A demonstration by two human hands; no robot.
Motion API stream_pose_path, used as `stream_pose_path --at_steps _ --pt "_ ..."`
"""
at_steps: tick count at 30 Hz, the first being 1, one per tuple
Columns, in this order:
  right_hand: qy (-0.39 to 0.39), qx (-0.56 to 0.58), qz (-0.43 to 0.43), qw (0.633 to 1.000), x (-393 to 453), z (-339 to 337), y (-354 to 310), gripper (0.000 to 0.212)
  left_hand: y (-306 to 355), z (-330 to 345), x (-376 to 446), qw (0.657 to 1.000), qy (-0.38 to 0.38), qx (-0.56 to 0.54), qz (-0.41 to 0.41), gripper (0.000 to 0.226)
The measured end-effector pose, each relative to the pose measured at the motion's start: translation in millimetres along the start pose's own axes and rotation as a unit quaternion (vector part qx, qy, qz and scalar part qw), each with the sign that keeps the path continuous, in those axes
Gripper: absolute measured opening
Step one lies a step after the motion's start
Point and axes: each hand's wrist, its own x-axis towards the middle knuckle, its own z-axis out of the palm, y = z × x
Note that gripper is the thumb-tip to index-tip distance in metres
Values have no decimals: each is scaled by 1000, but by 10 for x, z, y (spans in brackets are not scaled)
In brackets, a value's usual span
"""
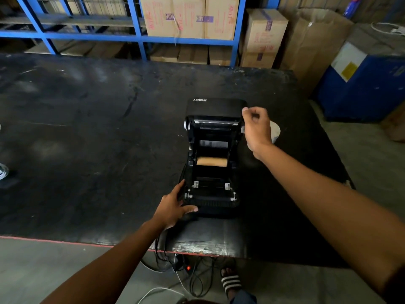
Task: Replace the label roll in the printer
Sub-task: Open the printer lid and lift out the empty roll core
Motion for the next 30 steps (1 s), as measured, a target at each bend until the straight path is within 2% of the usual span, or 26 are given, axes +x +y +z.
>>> stream_pose_path --at_steps 5,10,13,15,17,19,20,24,27,30 --pt "-97 29 35 994 219 34 26 45 27 -17 -26 1000 -9 17 7 102" --pt "-136 32 56 989 253 -32 92 49 21 -21 -35 1000 -8 26 11 102" --pt "-137 27 56 989 202 -96 175 51 -6 -28 -17 1000 -16 21 3 103" --pt "-105 14 42 993 100 -118 266 51 -15 -86 11 999 -46 17 -8 102" --pt "-62 -29 31 997 -50 -142 400 50 -20 -228 46 994 -112 9 -13 91" --pt "-76 -75 8 994 -212 -163 569 49 -9 -389 127 990 -136 23 -1 80" --pt "-102 -103 -10 989 -277 -167 646 48 24 -445 185 993 -114 28 11 75" --pt "-224 -242 -68 941 -362 -118 842 45 346 -443 473 990 73 81 84 56" --pt "-274 -371 -86 883 -297 -49 923 54 531 -338 714 980 62 160 96 64" --pt "-276 -408 -91 865 -243 13 974 51 571 -232 890 961 34 267 68 64"
